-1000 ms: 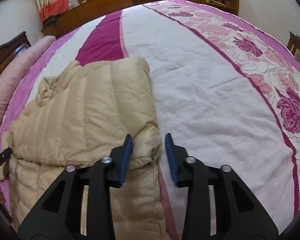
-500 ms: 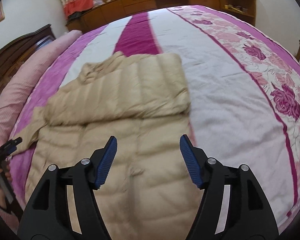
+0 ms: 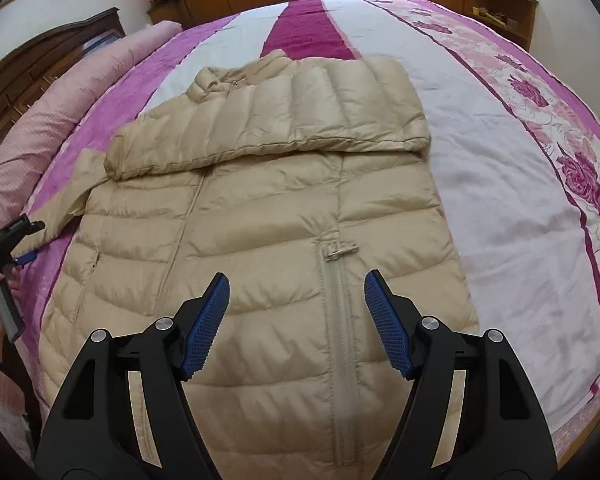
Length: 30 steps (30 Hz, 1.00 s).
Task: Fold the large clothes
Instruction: 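Move the left gripper to the other sleeve cuff and grasp it, then lift the sleeve with the left gripper, lay it across the body, release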
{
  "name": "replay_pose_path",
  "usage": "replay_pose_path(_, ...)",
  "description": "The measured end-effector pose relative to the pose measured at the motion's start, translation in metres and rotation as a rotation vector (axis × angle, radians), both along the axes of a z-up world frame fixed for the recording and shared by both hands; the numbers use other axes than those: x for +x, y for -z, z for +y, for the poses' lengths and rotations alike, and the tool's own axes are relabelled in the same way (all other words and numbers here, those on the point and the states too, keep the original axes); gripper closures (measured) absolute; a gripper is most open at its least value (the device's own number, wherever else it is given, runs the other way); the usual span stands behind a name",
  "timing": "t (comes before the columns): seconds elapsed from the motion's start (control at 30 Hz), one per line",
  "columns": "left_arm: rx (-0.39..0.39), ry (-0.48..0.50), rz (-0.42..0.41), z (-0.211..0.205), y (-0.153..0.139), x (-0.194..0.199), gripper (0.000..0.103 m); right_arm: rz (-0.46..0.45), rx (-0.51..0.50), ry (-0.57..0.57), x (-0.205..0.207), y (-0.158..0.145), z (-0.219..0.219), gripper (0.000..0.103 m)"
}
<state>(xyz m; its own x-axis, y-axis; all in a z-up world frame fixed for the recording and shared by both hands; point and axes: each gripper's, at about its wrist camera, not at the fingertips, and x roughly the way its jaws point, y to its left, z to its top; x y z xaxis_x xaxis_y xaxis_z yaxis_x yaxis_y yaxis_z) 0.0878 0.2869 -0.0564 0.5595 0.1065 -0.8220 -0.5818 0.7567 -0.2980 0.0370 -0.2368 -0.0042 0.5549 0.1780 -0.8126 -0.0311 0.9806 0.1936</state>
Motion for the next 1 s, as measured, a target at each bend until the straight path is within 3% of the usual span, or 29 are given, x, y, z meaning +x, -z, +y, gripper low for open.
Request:
replay_pose_path(0.47,0.059,0.017,0.030,0.001,0.012,0.018,0.022,0.016,-0.023,0.060,-0.010,0.004,-0.009,0.033)
replay_pose_path(0.57,0.109,0.029,0.023,-0.002,0.006,0.016,0.037,0.011,-0.027,0.071,-0.012,0.004,-0.013,0.033)
replay_pose_path(0.73,0.116,0.059,-0.020,0.002,-0.002,0.009,0.085,-0.001,-0.015,0.093,-0.016,0.001,-0.021,0.033)
replay_pose_path(0.83,0.124,0.085,-0.061,0.000,-0.013,0.003,0.093,-0.011,-0.006,0.105,-0.019,-0.003,-0.025,0.033)
replay_pose_path(1.0,0.175,0.117,-0.146,-0.011,-0.045,-0.007,0.095,-0.029,0.006,0.119,-0.025,-0.007,-0.032,0.033)
